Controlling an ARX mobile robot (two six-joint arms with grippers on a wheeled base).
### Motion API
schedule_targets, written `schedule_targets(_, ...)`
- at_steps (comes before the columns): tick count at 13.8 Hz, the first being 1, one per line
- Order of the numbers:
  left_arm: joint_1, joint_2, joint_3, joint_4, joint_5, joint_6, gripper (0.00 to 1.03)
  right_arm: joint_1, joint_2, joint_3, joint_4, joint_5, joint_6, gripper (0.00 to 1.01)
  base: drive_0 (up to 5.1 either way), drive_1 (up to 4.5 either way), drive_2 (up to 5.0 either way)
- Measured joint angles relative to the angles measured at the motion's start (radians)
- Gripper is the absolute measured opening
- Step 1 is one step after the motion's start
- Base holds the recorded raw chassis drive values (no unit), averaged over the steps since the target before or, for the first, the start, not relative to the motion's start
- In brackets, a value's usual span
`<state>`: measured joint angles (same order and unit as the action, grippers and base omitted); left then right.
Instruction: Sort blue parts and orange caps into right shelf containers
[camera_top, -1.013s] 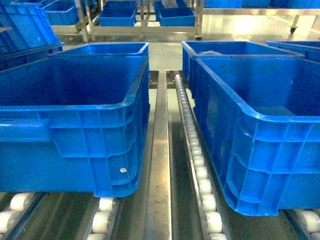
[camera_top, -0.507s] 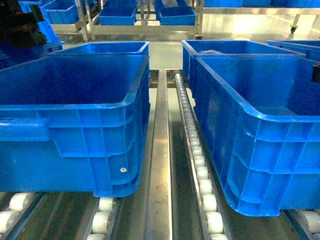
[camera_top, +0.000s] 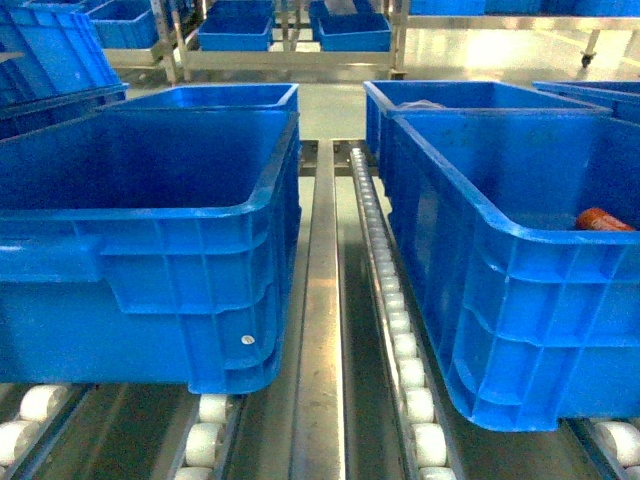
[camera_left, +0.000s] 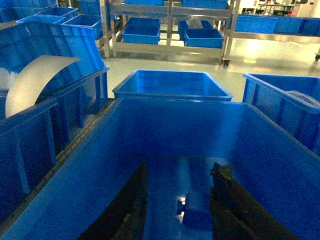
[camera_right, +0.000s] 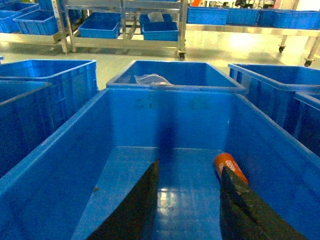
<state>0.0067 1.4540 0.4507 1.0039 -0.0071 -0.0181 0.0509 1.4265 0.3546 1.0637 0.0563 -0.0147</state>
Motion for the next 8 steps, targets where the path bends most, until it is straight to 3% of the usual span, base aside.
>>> schedule_targets(1,-0.005,-0.045,-0.059,0.005,0.004,0.000,0.20,-0.033,-0.048,-0.049,-0.003,-0.052,0.000,0.21,0.0,0.00,0.0)
schedule_targets(2,-0.008,-0.101,-0.120,0.007,0.008,0.000,0.04,-0.054,-0.111,-0.099,-0.016,-0.052,0.000,0.05,0.0,0.00,0.0)
schedule_targets(3,-0.008,-0.125,-0.141,0.006,0.007,0.002,0.02,-0.054,-0.139,-0.118,-0.021,-0.050,0.001,0.01,0.0,0.00,0.0)
schedule_targets(6,-0.008,-0.167,-0.177,0.001,0.007,0.002,0.02,-0.051,-0.141,-0.159,0.054,-0.054,0.003,0.01,0.0,0.00,0.0)
schedule_targets(8,-0.008,-0.189,-0.195,-0.004,0.007,0.002,0.02,-0.051,-0.150,-0.172,0.039,-0.056,0.003,0.01,0.0,0.00,0.0)
